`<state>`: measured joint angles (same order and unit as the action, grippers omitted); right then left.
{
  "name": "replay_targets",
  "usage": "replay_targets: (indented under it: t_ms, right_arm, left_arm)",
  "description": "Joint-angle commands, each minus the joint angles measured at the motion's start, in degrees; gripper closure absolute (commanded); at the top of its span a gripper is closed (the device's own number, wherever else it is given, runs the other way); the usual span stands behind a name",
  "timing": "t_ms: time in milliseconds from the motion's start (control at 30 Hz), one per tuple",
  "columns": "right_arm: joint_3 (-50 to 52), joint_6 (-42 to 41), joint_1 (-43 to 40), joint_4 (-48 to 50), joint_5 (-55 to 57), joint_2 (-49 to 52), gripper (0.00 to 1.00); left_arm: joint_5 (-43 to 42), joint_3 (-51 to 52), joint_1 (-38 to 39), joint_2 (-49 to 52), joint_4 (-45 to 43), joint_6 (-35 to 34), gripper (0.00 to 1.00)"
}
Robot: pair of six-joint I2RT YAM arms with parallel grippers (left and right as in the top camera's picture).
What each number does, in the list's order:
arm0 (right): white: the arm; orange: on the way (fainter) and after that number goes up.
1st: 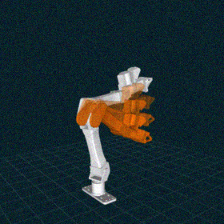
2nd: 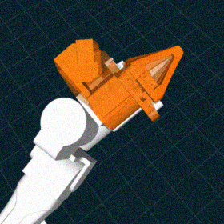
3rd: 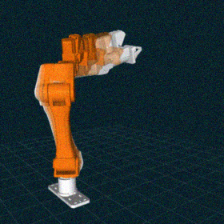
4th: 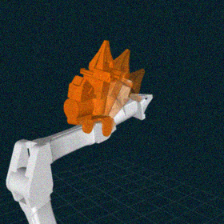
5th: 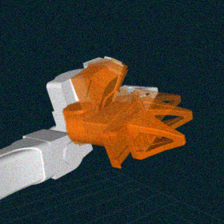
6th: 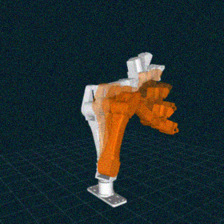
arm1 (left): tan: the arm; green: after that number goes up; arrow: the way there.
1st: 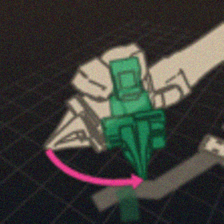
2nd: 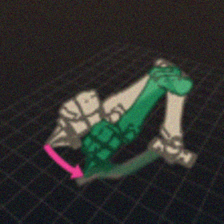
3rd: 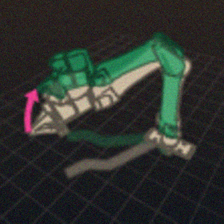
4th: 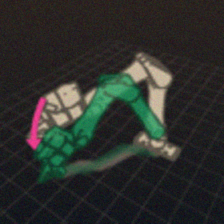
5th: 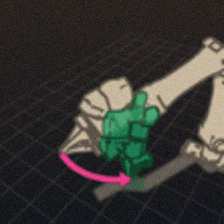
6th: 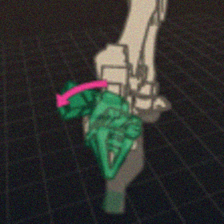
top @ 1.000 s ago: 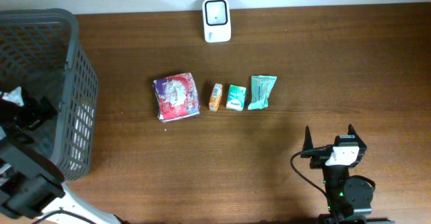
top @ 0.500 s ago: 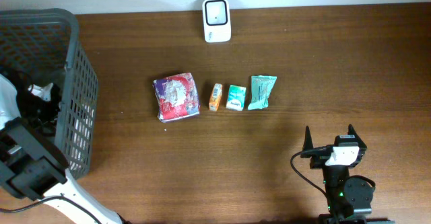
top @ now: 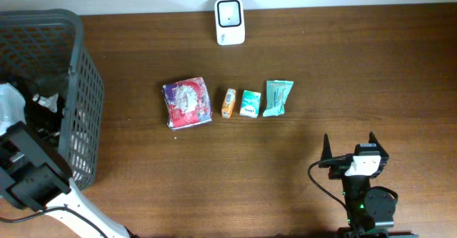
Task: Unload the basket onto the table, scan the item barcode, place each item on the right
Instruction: 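Reach the left gripper into the basket and grasp the white tube, then lift the white tube and hold its barcode up to the scanner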
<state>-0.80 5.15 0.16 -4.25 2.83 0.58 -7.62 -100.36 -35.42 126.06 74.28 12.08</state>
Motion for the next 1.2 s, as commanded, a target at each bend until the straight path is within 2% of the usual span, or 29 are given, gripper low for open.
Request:
replay_targets:
  t_ms: [0,67,200,267,333,367,400,433,467,567,667,800,867,967,1067,1133,1167]
  right_arm:
    - [0.5,0.2,0.1,-0.1,0.7,-0.4,0.01]
    - [0.5,0.2,0.1,-0.1,0.7,-0.4,0.02]
    - [0.5,0.2,0.1,-0.1,0.7,-0.4,0.01]
    - [0.5,0.2,0.1,-0.1,0.7,-0.4,0.02]
    - [0.5,0.2,0.1,-0.1,0.7,-0.4,0.02]
    - [0.5,0.2,0.1,-0.1,0.7,-0.4,0.02]
    - [0.5,0.2,0.1,-0.1,0.7,-0.4,0.02]
    - [0.5,0.2,0.1,-0.1,0.7,-0.4,0.01]
    - [0.5,0.2,0.1,-0.1,0.7,-0.4,0.02]
    - [0.5,0.2,0.1,-0.1,0.7,-0.4,0.02]
    - [0.5,0.2,0.1,-0.1,0.7,-0.4,0.02]
    - [0.5,0.2,0.1,-0.1,0.7,-0.4,0.02]
    - [0.5,0.2,0.1,-0.1,0.7,-0.4,0.02]
    - [0.5,0.2,0.1,-0.1,0.7,-0.4,0.02]
    - [0.5,0.2,0.1,-0.1,0.7,-0.4,0.01]
    - [0.5,0.2,0.1,-0.1,0.7,-0.4,0.02]
    - [0.5,0.2,0.1,-0.1,0.7,-0.4,0.02]
  left_arm:
    - [2.1,0.5,-0.3,0.6,-0.3,-2.7,0.42]
    - [1.7,0.0,-0.3,0.6,0.4,-3.9,0.57]
    - [0.3,-8.3,-0.2,0.6,7.6,-5.3,0.65]
    - [-1.1,-14.6,-0.2,0.6,11.9,-5.6,0.83]
    - [-1.7,-24.3,-0.2,0.6,17.1,-5.7,0.92]
    - [-1.6,-26.5,-0.2,0.6,18.1,-5.7,0.87]
    - [-1.6,-29.7,-0.2,0.6,19.5,-5.6,0.69]
    - [-1.6,-30.1,-0.2,0.6,19.8,-5.6,0.63]
    - [-1.3,-29.7,-0.2,0.6,20.3,-5.6,0.52]
    - [-0.1,-24.2,-0.1,0.6,19.4,-5.6,0.42]
    - [0.0,-14.5,0.0,0.6,13.9,-5.6,0.33]
    - [2.4,-2.9,0.0,0.6,4.6,-5.6,0.34]
    - [3.0,-1.0,0.0,0.6,2.6,-6.1,0.42]
    - [3.0,-1.0,-0.2,0.6,2.6,-6.1,0.66]
    - [2.9,-2.6,-0.2,0.6,3.9,-7.8,0.85]
    - [1.2,-6.7,-0.2,0.6,7.3,-8.4,0.87]
    - [0.3,-9.6,-0.2,0.6,9.5,-8.4,0.92]
